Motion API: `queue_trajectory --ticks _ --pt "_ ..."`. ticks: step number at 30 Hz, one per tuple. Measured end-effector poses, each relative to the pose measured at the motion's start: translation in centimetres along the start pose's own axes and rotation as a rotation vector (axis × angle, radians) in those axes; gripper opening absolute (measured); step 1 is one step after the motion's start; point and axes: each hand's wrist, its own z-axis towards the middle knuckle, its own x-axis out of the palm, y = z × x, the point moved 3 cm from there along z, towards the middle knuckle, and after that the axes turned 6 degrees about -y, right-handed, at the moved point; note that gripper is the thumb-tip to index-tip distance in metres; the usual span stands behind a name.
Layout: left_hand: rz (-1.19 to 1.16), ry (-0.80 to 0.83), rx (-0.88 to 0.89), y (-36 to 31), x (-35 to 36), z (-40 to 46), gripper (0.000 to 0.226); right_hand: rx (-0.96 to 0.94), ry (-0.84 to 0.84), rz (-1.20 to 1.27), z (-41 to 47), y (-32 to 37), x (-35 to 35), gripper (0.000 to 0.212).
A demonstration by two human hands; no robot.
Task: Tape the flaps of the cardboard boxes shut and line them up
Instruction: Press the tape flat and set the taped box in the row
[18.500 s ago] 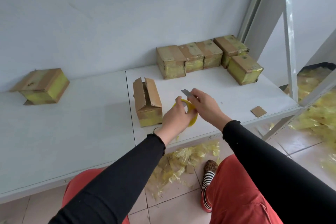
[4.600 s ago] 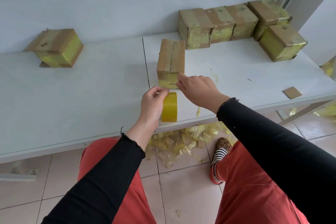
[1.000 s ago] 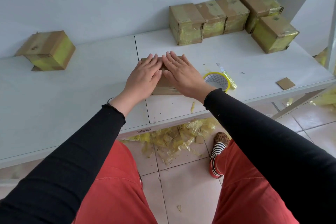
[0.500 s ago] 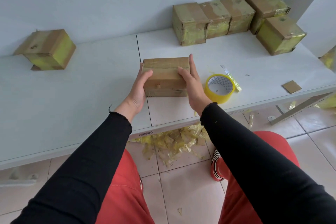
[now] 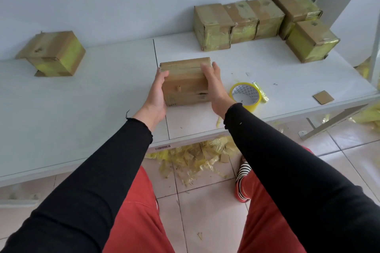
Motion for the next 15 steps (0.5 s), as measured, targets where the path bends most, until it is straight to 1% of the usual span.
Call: queue_trajectory --ticks 2,3,4,6,7,9,11,13,15 --pt "0.042 -0.052 -0.053 -0.8 0.2 -0.3 0.061 -0.059 -0.055 -0.081 0.5 2.6 -0.2 0.093" --pt "0.054 -0.084 -0.095 -1.1 0.0 -0.5 0.065 -0.106 -0.038 -0.142 0.6 3.9 -0.4 0.087" --pt "0.067 -0.097 -0.141 -1.1 -0.3 -0.8 0.072 -0.140 0.004 -0.208 0.9 5.0 -0.4 0.076" --pt "0.139 -0.061 -0.218 -0.8 -1.2 -1.8 0.085 -0.196 0.085 -0.370 1.2 6.0 -0.3 0.047" --pt "0.216 -0.041 -0.230 -0.3 -1.6 -2.4 0.088 -0.239 0.090 -0.460 1.5 5.9 -0.2 0.042" --pt "0.447 -0.040 -0.196 0.7 -2.1 -3.3 0.086 -0.313 0.063 -0.601 2.0 5.3 0.2 0.049" --pt "0.660 -0.074 -0.122 1.8 -2.2 -3.7 0.088 -0.364 0.061 -0.677 1.9 4.4 1.0 0.056" --pt "0.706 -0.134 -0.012 2.2 -2.0 -3.8 0.082 -0.371 0.067 -0.683 1.8 3.6 1.4 0.057" --pt "0.645 -0.152 0.117 1.9 -1.9 -3.6 0.079 -0.306 0.022 -0.562 1.4 3.1 0.7 0.055"
